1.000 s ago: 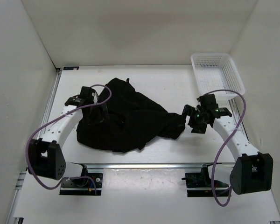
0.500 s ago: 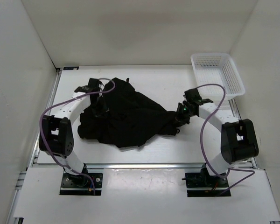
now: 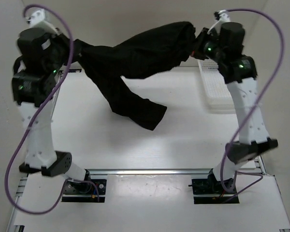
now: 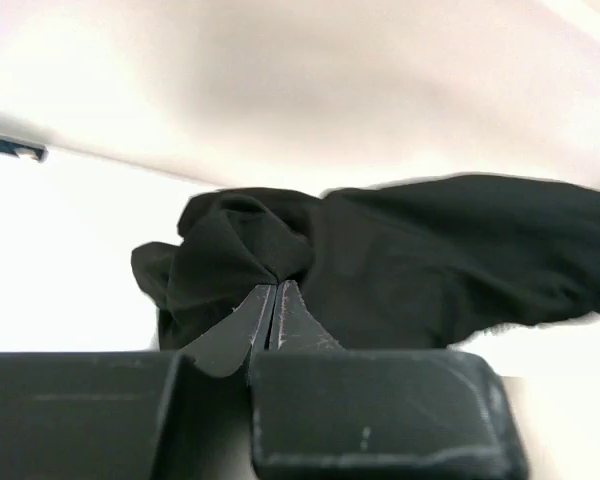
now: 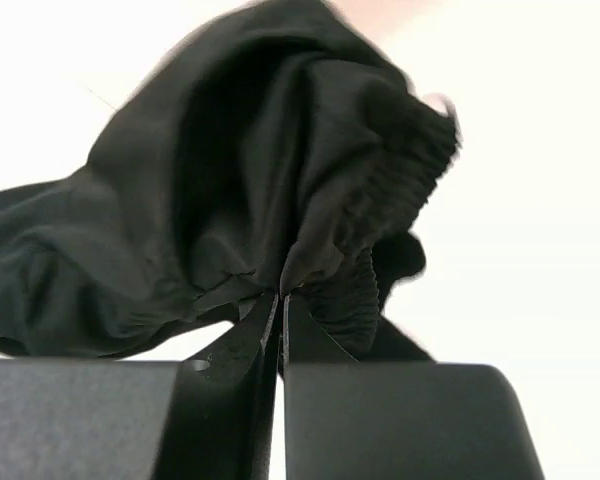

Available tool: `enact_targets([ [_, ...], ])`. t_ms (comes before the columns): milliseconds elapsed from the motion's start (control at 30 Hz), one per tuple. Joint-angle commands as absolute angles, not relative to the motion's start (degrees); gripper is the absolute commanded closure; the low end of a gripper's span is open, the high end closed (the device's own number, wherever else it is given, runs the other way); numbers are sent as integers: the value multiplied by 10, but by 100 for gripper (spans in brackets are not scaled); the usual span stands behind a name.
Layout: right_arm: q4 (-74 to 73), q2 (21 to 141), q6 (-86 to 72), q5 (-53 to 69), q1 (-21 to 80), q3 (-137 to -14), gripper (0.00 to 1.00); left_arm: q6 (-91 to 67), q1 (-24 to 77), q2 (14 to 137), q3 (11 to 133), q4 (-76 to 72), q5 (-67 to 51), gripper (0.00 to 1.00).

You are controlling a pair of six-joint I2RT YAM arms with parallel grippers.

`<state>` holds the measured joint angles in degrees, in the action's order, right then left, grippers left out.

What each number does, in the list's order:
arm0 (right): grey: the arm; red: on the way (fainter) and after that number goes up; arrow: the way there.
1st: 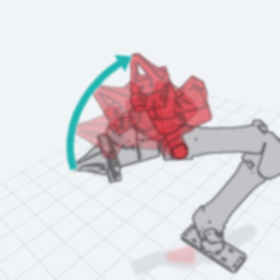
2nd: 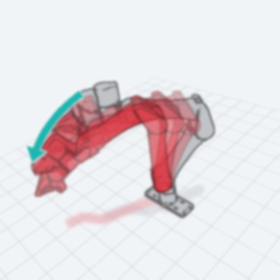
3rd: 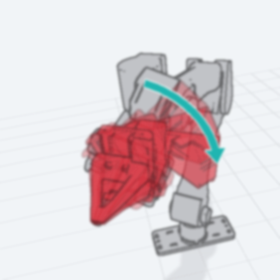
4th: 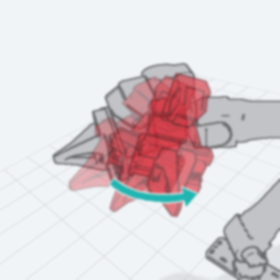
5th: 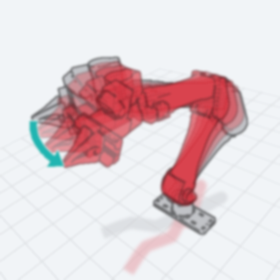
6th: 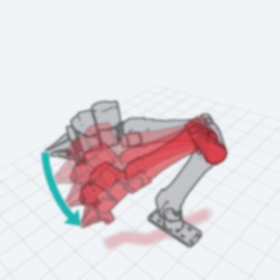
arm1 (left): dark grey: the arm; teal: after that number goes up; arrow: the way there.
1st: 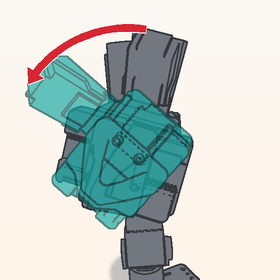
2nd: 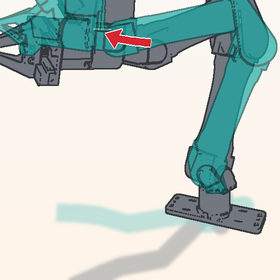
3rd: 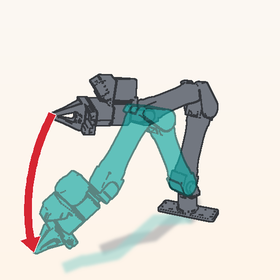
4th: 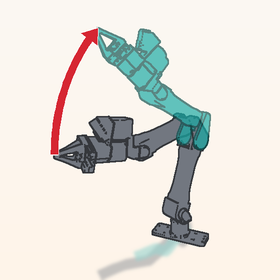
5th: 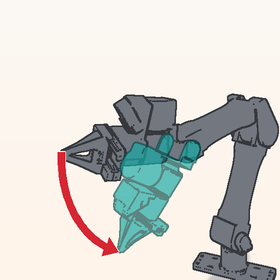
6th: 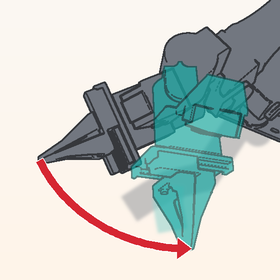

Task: Fold and stack the trousers
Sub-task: Flatten the trousers out

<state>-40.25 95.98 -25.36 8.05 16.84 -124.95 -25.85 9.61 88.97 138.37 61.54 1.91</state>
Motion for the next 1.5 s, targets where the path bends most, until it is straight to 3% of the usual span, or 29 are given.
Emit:
enact_targets([
  [0, -457, 880, -223, 55, 165, -1258, 100, -261, 89, 815, 1342, 623, 38, 90],
  [233, -457, 734, -207, -26, 165, -1162, 100, -256, 89, 717, 1283, 623, 69, 90],
  [333, -448, 704, -202, -63, 165, -1128, 100, -238, 89, 722, 1274, 628, 23, 90],
  [600, -454, 721, -202, -76, 165, -1022, 100, -223, 89, 747, 1087, 598, -38, 90],
  [700, -438, 784, -195, -67, 165, -1017, 100, -223, 89, 814, 1080, 590, -44, 90],
  [767, -442, 865, -189, -45, 159, -1039, 100, -215, 89, 864, 1117, 584, -28, 72],
  [800, -459, 895, -189, -45, 154, -1061, 82, -215, 80, 921, 1138, 604, -12, 59],
  [867, -483, 952, -189, -40, 148, -1098, 55, -210, 73, 974, 1225, 661, 3, 44],
  [900, -478, 952, -194, -40, 148, -1088, 22, -215, 73, 994, 1237, 680, 3, 31],
  [967, -448, 912, -200, -47, 148, -1006, 7, -221, 73, 971, 1179, 667, 8, 12],
  [1000, -416, 894, -210, -47, 142, -970, 6, -227, 73, 950, 1141, 648, 13, 10],
  [1033, -404, 862, -216, -41, 133, -936, 6, -235, 68, 907, 1102, 612, 18, 3],
  [1100, -384, 832, -225, -34, 122, -835, 7, -250, 60, 870, 994, 586, 1, 12],
  [1133, -370, 807, -233, -29, 122, -805, 13, -250, 60, 841, 960, 577, 1, 31],
  [1167, -370, 796, -238, -7, 116, -751, 21, -263, 60, 828, 894, 570, 1, 42],
  [1200, -352, 778, -243, 5, 116, -726, 40, -276, 55, 817, 863, 565, 7, 54],
  [1233, -343, 771, -243, 15, 116, -704, 51, -291, 54, 803, 834, 565, 14, 68],
  [1267, -337, 771, -252, 23, 116, -670, 65, -315, 47, 797, 785, 565, 20, 88],
  [1333, -329, 777, -259, 30, 116, -661, 100, -340, 30, 789, 744, 565, 26, 89],
  [1367, -329, 785, -259, 41, 116, -668, 100, -351, 24, 783, 727, 565, 32, 89],
  [1400, -320, 808, -254, 49, 116, -678, 100, -371, 9, 783, 696, 565, 25, 70],
  [1433, -320, 828, -245, 59, 116, -695, 83, -378, 2, 783, 681, 560, 19, 52],
  [1467, -320, 851, -239, 68, 116, -719, 68, -384, -6, 783, 667, 560, 14, 27],
])
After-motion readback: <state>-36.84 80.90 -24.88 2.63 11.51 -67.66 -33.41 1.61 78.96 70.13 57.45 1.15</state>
